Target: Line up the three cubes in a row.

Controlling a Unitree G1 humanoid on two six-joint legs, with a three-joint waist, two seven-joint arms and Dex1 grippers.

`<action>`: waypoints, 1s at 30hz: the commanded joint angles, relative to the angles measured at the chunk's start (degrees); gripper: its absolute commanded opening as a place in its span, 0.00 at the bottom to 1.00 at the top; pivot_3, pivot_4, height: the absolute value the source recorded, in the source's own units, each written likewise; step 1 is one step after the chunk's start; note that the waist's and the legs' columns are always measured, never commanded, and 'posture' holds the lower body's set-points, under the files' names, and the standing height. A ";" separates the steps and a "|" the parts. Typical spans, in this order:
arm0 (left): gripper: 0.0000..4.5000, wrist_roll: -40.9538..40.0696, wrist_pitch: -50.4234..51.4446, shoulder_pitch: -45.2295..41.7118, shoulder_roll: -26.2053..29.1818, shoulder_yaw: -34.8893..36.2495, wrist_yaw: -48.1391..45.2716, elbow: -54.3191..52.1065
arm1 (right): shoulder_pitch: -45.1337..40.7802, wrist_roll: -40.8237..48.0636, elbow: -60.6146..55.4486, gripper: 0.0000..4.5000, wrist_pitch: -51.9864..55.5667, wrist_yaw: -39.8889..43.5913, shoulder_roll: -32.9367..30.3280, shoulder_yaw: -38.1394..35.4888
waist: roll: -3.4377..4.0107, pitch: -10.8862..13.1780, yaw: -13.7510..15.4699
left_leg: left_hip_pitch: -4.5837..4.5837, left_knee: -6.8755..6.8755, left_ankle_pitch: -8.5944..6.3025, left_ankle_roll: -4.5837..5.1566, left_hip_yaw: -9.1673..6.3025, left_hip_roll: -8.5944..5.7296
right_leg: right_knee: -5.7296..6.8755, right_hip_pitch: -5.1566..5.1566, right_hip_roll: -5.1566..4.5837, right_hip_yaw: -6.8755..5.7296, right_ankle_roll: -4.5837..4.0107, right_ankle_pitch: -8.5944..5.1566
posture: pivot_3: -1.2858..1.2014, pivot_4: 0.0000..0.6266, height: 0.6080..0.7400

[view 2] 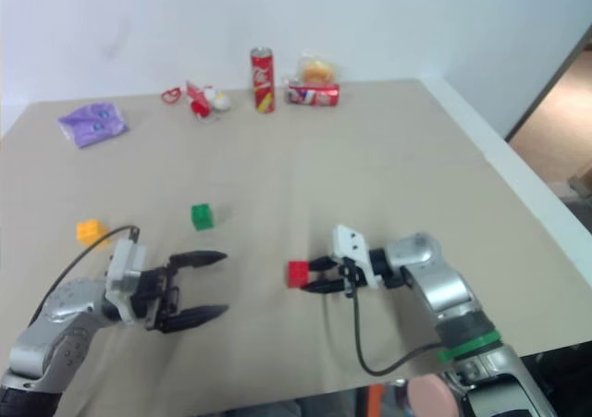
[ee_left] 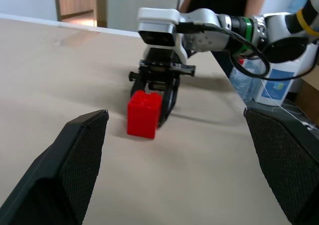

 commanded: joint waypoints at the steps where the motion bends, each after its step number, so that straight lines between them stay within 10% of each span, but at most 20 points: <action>1: 1.00 0.35 -1.58 0.25 0.86 0.16 -1.45 0.66 | -0.54 -0.35 0.55 0.26 -0.38 -1.10 -0.39 -1.59 | 0.00 0.00 0.00 | 0.00 0.00 0.00 0.00 0.01 0.00 | 0.00 0.00 0.00 0.00 0.00 0.01 | 0.52 0.24 1.00; 30: 1.00 -1.22 -0.34 0.50 0.82 -1.10 -3.63 0.74 | -18.09 -6.85 27.44 0.26 -12.08 11.38 -1.32 0.31 | 0.01 0.01 -1.33 | 0.25 -0.10 0.06 0.09 0.19 0.20 | 0.03 -0.03 0.35 0.25 -0.20 0.23 | 0.52 0.24 1.00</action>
